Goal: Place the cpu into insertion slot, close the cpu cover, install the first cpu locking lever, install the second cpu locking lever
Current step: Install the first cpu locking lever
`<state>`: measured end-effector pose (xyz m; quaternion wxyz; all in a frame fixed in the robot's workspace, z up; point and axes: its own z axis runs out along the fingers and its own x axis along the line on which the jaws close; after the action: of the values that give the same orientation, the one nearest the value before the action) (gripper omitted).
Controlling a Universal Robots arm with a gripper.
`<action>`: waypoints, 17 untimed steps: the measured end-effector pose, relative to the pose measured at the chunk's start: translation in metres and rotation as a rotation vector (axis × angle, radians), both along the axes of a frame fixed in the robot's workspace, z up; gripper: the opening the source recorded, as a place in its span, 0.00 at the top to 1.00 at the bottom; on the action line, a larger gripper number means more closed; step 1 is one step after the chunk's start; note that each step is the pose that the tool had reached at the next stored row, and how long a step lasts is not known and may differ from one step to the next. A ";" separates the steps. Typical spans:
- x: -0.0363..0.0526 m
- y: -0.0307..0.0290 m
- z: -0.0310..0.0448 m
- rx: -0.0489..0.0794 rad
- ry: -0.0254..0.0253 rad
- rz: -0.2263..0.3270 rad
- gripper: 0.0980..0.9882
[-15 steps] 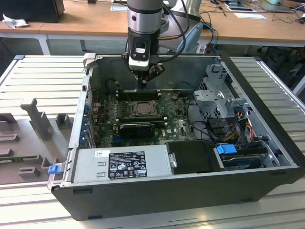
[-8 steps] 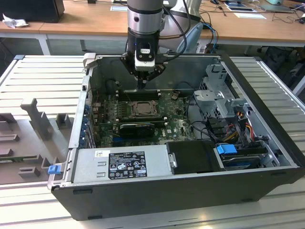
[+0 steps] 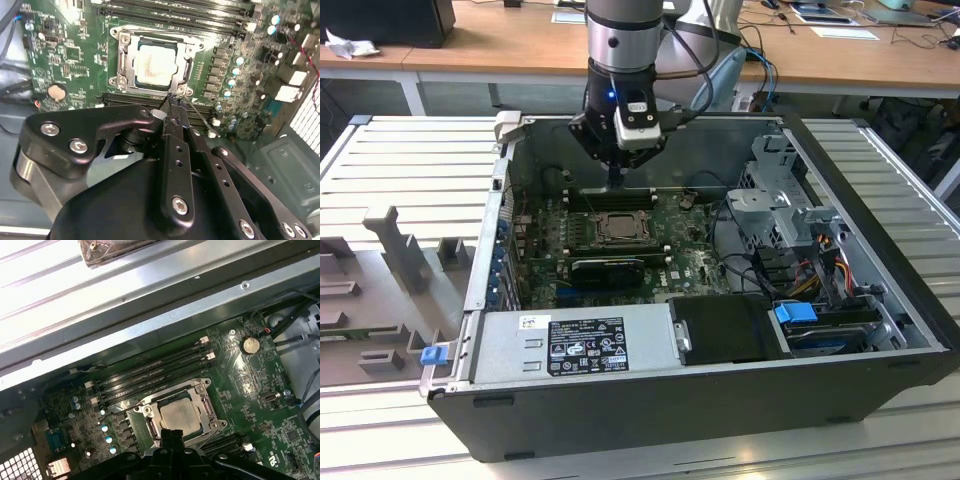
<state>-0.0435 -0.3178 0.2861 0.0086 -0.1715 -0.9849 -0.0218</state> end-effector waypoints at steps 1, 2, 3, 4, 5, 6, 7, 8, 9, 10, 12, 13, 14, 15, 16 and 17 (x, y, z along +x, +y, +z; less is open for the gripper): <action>0.0000 0.0000 -0.0001 0.000 0.0000 0.030 0.99; 0.0000 0.0000 -0.0002 0.000 0.0000 0.052 0.99; 0.0000 0.0000 -0.0002 0.000 0.0000 0.068 0.99; 0.0000 0.0000 -0.0002 0.000 0.0001 0.088 0.99; 0.0000 0.0000 -0.0003 0.000 0.0000 0.103 0.99; 0.0000 0.0000 -0.0004 0.000 -0.0001 0.127 0.99; 0.0000 0.0000 -0.0004 0.000 -0.0001 0.146 0.99; 0.0000 0.0000 -0.0004 0.000 -0.0001 0.157 0.99; 0.0000 0.0000 -0.0004 0.000 -0.0001 0.165 0.99; 0.0000 0.0000 -0.0004 0.000 -0.0001 0.174 0.99; 0.0000 0.0000 -0.0004 0.000 -0.0001 0.192 0.99; 0.0000 0.0000 -0.0004 0.000 -0.0002 0.200 0.99; 0.0000 0.0000 -0.0004 0.000 -0.0006 0.220 0.99; 0.0000 0.0000 -0.0005 0.000 -0.0007 0.235 0.99; 0.0000 0.0000 -0.0004 0.000 -0.0008 0.246 0.99; 0.0000 0.0000 -0.0004 0.000 -0.0008 0.266 0.99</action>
<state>-0.0436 -0.3178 0.2857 0.0110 -0.0395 -0.9989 -0.0205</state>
